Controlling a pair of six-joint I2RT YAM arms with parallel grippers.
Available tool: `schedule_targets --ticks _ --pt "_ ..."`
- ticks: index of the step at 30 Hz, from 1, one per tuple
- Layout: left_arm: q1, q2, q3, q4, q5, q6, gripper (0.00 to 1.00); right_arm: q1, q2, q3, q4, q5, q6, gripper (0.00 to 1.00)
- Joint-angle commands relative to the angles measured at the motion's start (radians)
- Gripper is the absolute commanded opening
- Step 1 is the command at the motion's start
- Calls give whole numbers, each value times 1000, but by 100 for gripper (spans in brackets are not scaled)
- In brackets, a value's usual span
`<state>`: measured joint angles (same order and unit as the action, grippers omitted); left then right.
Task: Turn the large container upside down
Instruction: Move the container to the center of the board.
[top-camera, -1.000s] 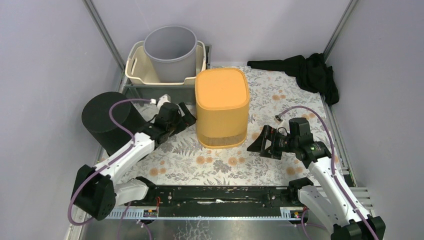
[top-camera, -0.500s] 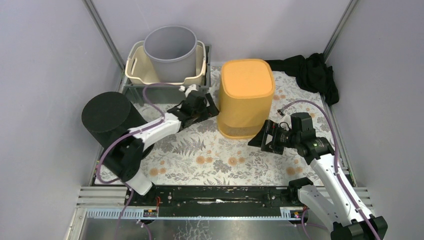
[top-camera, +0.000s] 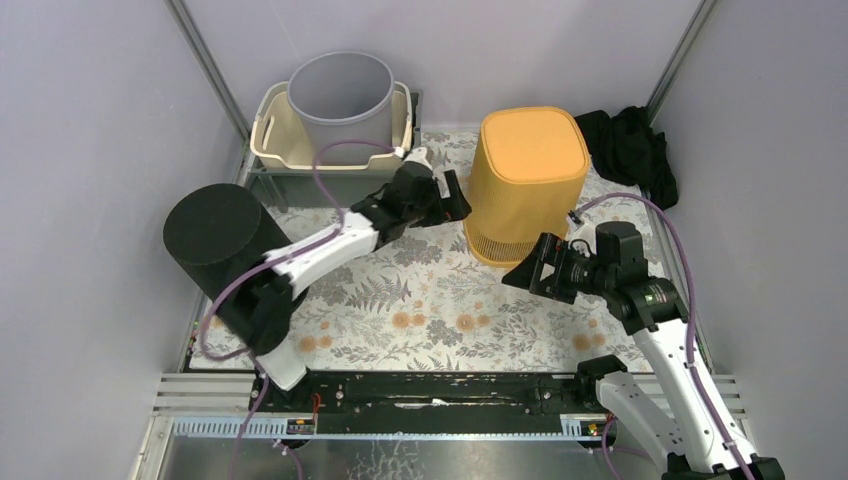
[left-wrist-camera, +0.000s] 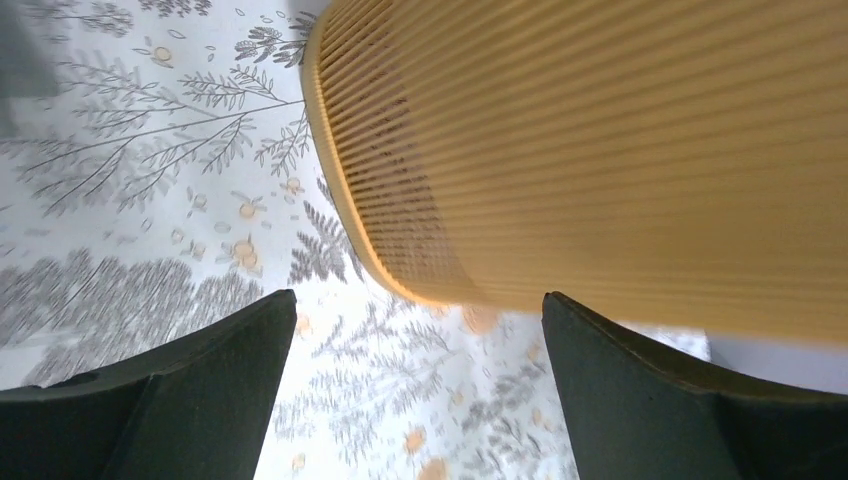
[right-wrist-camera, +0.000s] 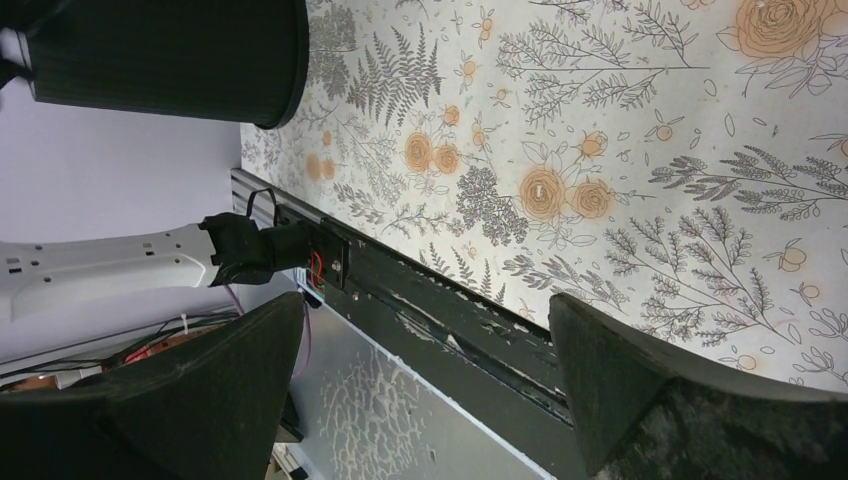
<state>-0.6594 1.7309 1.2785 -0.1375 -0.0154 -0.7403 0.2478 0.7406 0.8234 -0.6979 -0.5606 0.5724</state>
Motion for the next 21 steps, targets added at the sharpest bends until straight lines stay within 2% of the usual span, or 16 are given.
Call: schedule_targets --ticks 1,8,12,15,21 --pt "3 -279 -82 -86 -23 11 100 -1 -7 53 -47 -15 -6 100" --pt "0 -719 -317 -260 25 -85 100 -1 34 108 -164 14 -110 99" --pt "0 -901 -421 -360 -6 -118 100 3 50 113 -198 61 -148 100" --pt "-1 -958 -437 -414 -1 -125 100 8 57 108 -218 137 -151 99" --pt "-1 -966 -433 -444 9 -114 100 25 79 34 -87 215 -67 100"
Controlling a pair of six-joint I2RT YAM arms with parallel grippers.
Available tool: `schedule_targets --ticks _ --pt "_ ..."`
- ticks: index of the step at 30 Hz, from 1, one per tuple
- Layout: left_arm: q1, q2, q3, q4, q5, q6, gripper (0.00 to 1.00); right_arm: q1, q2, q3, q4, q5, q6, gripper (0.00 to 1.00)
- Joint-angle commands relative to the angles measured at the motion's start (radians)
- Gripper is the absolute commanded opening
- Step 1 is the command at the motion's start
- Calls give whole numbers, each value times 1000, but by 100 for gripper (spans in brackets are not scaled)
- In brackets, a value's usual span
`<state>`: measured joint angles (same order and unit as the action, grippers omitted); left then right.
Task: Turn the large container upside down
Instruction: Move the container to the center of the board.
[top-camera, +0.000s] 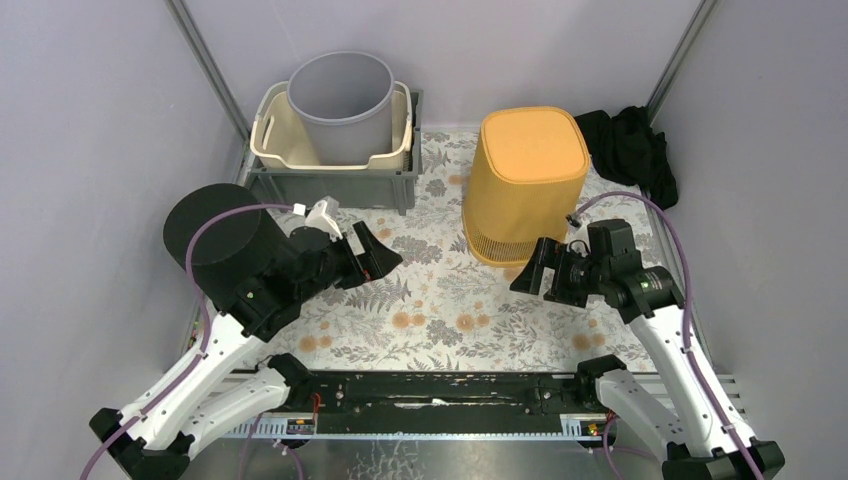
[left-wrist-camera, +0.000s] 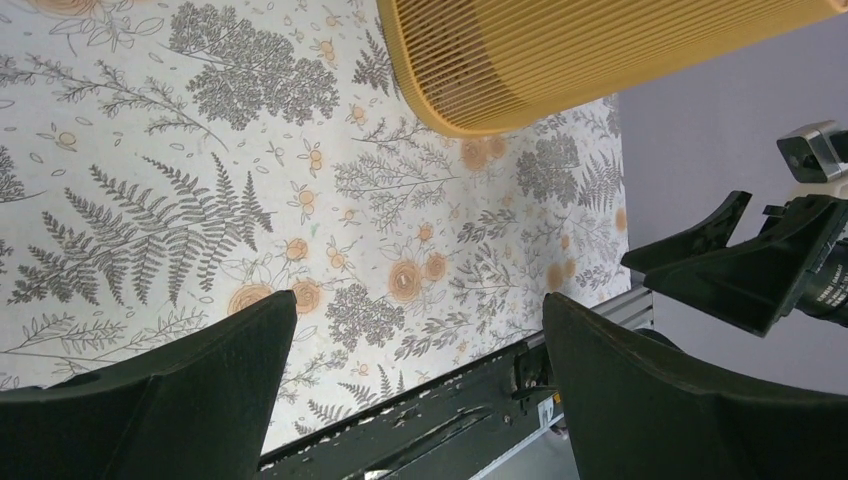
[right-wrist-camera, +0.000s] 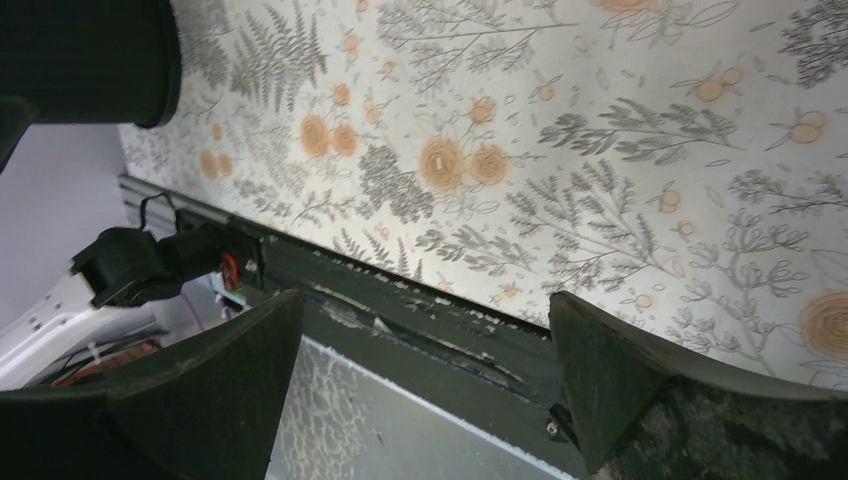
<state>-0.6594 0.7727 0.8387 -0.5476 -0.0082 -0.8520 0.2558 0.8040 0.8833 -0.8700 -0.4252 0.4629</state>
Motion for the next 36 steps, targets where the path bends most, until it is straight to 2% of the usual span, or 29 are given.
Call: schedule_targets --ticks 1,4,10,15,21,27,36 --pt "-1 -3 12 -35 2 0 100 23 19 -36 121 79 61 100" --pt "0 13 18 -35 5 4 100 93 52 -40 173 169 102 100" --pt "-1 51 50 -32 -3 18 100 373 142 45 160 578 163 100" --pt "0 70 94 -61 -11 35 100 545 231 80 199 640 160 99" --pt "0 63 119 -77 -11 30 100 724 449 215 255 646 100 99" --pt "-1 46 125 -105 -24 28 100 714 661 380 295 645 -22 99" --pt "-1 21 129 -124 -14 22 100 476 1010 726 299 507 -117 99"
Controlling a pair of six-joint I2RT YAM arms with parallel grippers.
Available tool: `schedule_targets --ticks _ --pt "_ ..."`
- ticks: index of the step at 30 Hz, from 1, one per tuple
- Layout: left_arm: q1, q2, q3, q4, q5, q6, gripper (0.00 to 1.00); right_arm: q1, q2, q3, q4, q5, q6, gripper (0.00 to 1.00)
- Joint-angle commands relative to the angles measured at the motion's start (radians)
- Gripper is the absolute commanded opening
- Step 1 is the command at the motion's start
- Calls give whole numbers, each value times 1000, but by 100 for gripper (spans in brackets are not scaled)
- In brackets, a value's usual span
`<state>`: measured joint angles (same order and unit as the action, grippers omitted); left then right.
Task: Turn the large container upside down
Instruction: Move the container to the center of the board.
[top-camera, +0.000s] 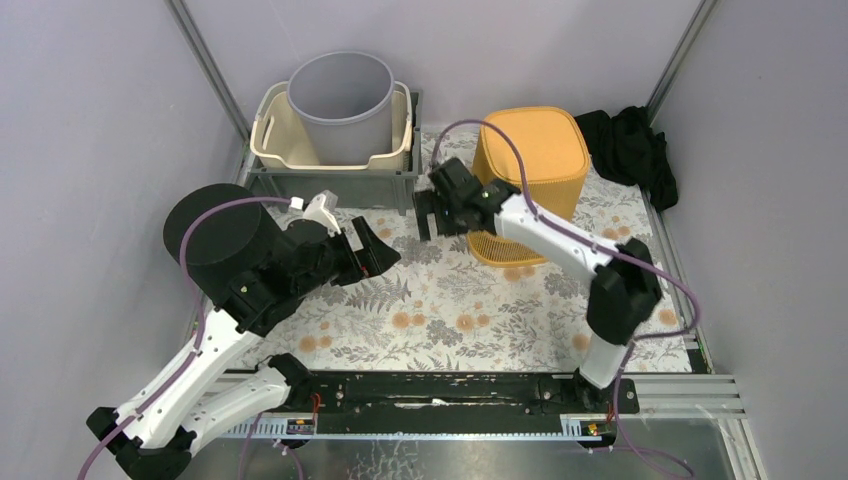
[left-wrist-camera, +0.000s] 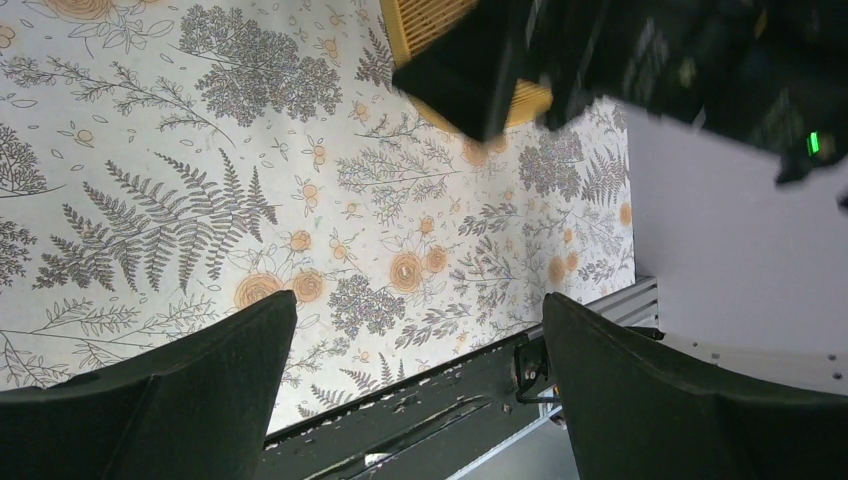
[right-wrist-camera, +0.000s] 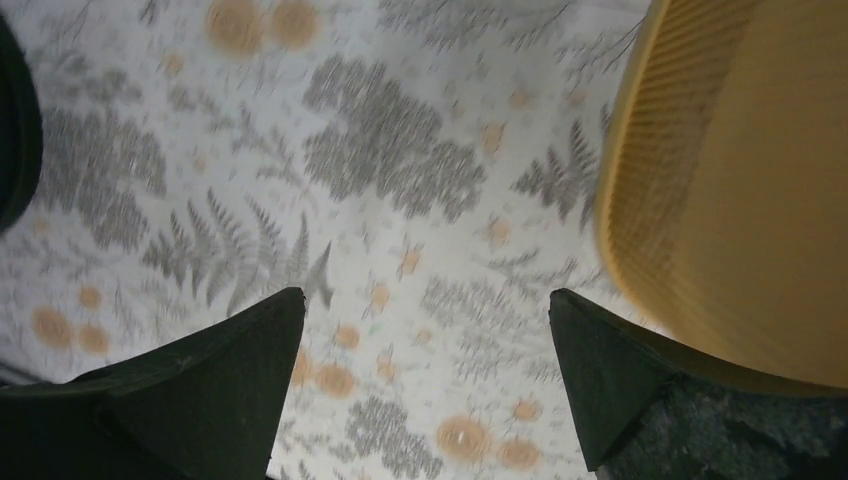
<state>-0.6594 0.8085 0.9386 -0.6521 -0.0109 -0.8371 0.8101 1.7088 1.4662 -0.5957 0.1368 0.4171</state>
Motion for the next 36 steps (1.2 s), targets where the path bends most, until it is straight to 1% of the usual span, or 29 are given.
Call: schedule_targets --ticks 1,4,6,9,11,13,14,17,21,28,31,36 --pt "-1 -17 32 -26 -15 10 100 -90 156 193 11 -58 -73 99" --pt "-2 -19 31 -28 -12 12 100 -114 303 382 -40 -41 -70 99" --pt "-1 -18 32 -28 -8 9 100 -128 386 471 -66 -13 -53 99" --pt "-1 -22 39 -35 -8 9 100 -159 478 541 -88 4 -31 99" --pt "-1 -24 45 -43 -14 12 100 -185 510 541 -100 17 -16 99" --pt "-1 -24 50 -50 -16 15 100 -218 501 493 -101 20 0 99" --pt "-2 -25 53 -52 -16 15 100 -235 479 440 -80 18 3 99" --pt "-3 -29 53 -54 -14 15 100 -309 367 260 2 -1 1 99" --pt "-1 -27 49 -54 -11 18 100 -416 261 99 53 -36 -33 99" --pt "-1 -24 48 -48 -9 13 100 -556 150 -33 58 -40 -79 99" --pt "-1 -33 48 -49 -9 10 100 -616 100 -96 73 -65 -99 99" --pt "-2 -39 38 -53 -8 8 100 -672 16 -179 78 -60 -108 99"
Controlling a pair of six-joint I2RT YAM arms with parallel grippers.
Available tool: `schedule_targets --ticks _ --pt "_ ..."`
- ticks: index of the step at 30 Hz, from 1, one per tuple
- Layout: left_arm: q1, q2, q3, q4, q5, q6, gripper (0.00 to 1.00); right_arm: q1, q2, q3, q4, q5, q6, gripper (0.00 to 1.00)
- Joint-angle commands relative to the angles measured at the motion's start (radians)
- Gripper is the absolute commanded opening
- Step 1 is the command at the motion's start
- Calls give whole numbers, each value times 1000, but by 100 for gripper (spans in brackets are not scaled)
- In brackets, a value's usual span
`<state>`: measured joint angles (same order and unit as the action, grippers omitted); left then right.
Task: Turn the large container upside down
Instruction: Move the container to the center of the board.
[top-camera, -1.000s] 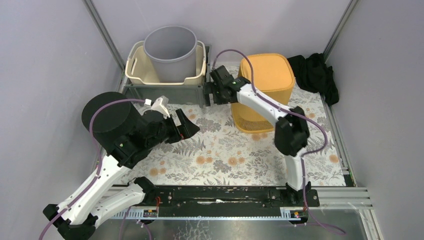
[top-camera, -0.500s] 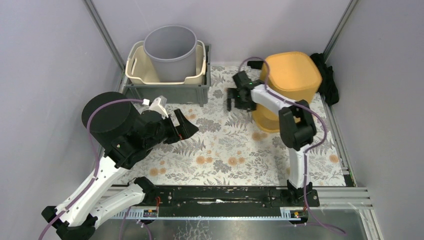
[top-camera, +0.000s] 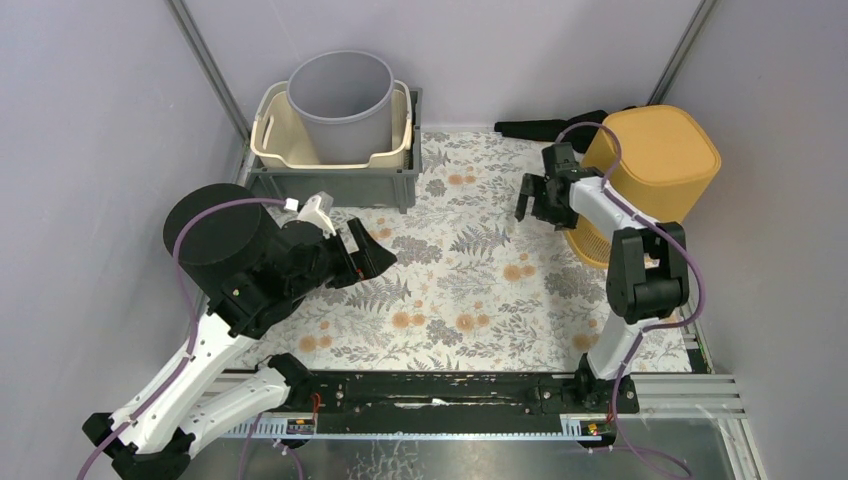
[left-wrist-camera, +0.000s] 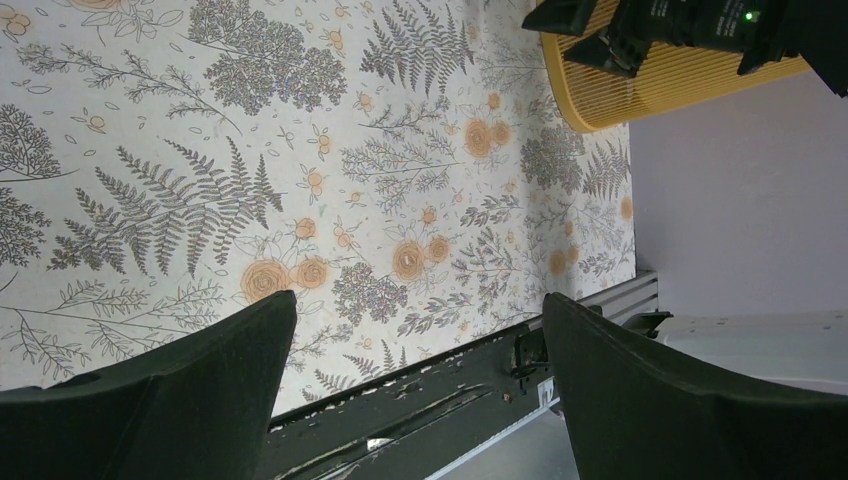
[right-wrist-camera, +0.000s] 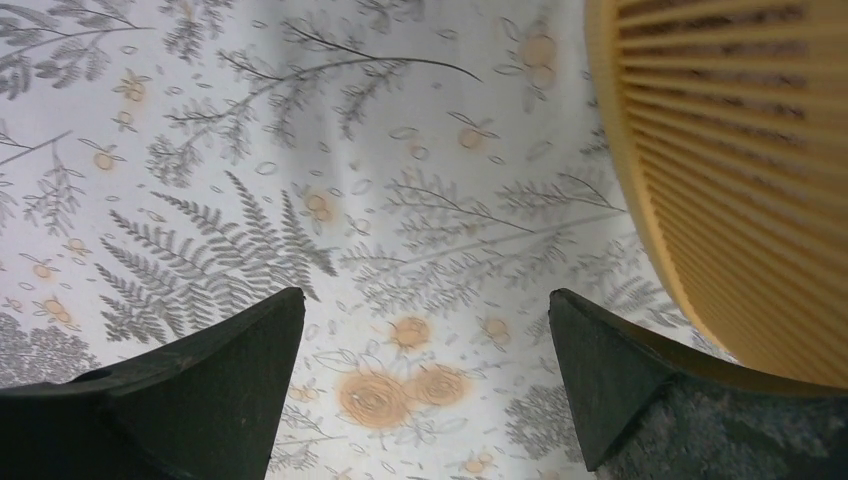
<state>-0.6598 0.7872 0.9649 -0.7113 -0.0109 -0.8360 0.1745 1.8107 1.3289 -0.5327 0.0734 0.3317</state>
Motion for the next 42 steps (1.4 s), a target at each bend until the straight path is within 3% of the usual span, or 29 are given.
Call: schedule_targets --ticks 1,23,28,37,42 --pt "-1 -16 10 8 -9 5 100 -44 -95 -54 16 8 -22 99" --pt "0 -29 -35 46 28 42 100 -106 -50 42 -7 -20 13 99" --pt "0 -5 -40 51 51 59 100 -100 -121 14 58 -140 2 99" --pt "0 47 -55 79 44 83 100 32 -267 8 93 -223 -9 100" --pt "0 84 -49 81 33 84 100 128 -352 -75 130 -246 10 99"
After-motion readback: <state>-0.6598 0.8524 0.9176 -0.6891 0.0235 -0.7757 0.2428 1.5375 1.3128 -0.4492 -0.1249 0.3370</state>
